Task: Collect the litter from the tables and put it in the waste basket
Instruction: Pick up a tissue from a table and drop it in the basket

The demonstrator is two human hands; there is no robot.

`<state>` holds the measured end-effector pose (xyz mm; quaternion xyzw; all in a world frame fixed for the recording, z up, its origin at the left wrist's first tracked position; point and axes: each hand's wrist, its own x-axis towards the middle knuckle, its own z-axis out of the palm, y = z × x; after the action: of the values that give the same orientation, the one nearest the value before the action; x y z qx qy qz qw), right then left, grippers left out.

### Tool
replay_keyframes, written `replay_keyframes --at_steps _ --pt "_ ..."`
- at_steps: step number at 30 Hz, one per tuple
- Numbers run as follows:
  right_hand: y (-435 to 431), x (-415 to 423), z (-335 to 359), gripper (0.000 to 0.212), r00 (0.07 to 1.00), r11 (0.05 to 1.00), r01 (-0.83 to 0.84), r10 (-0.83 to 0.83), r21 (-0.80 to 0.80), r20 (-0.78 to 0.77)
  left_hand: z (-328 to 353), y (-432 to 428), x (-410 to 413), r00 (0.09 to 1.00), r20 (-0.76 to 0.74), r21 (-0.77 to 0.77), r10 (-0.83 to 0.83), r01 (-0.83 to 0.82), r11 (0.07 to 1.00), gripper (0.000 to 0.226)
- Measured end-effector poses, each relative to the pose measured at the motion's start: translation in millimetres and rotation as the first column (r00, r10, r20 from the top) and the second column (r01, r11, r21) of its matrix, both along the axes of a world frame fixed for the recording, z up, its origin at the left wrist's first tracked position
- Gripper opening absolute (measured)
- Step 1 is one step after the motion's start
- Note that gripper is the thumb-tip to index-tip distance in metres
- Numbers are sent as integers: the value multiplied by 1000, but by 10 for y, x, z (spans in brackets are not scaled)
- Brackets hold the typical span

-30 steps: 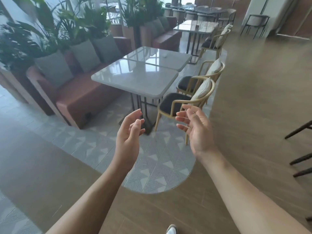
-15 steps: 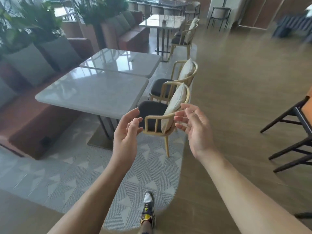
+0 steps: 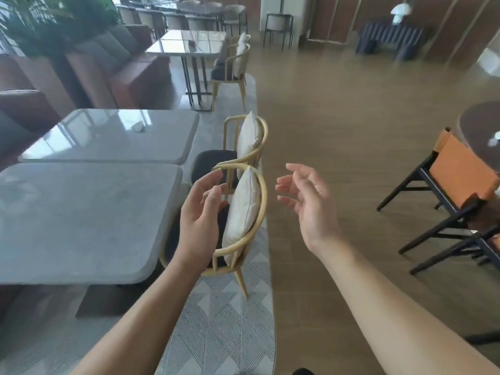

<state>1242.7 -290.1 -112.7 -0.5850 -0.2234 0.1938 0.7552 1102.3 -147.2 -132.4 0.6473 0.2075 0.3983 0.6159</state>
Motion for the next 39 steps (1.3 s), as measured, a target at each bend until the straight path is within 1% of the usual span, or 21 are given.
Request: replay_keyframes --at_steps 2,4,8,12,16,21,29,33,36,39 --pt "124 319 6 23 999 999 35 -35 4 -9 11 156 370 999 1 12 -45 45 999 28" --pt "205 623 -19 21 997 997 73 -72 8 -41 21 255 702 997 -2 14 -82 82 997 34" --pt "325 1361 -139 24 988 991 130 -129 14 -86 -59 429 1508 992 -12 -37 -127 127 991 27" --pt "447 2230 -197 27 986 989 148 -145 29 -84 -146 572 2441 990 -15 -49 -142 141 989 30" --pt "579 3234 -178 28 989 992 126 -125 17 -79 -189 712 3428 994 -12 -82 -111 110 991 35" --pt "793 4411 -106 26 993 995 103 -103 -4 -56 -137 890 4511 998 22 -100 -58 60 993 31" --pt "1297 5753 -221 21 992 993 116 -117 -25 -44 -184 1435 5682 1000 6 -90 -2 3 996 30" --pt "1748 6424 -307 20 994 994 106 -106 -38 1 -242 1883 6325 1000 19 -90 23 -21 996 33" --pt "2200 6974 -353 20 996 995 90 -89 -48 26 -282 2302 6841 998 47 -122 49 -43 992 30" --pt "2734 7519 -377 20 998 997 60 -59 -55 36 -313 2799 7379 997 37 -149 70 -64 987 24"
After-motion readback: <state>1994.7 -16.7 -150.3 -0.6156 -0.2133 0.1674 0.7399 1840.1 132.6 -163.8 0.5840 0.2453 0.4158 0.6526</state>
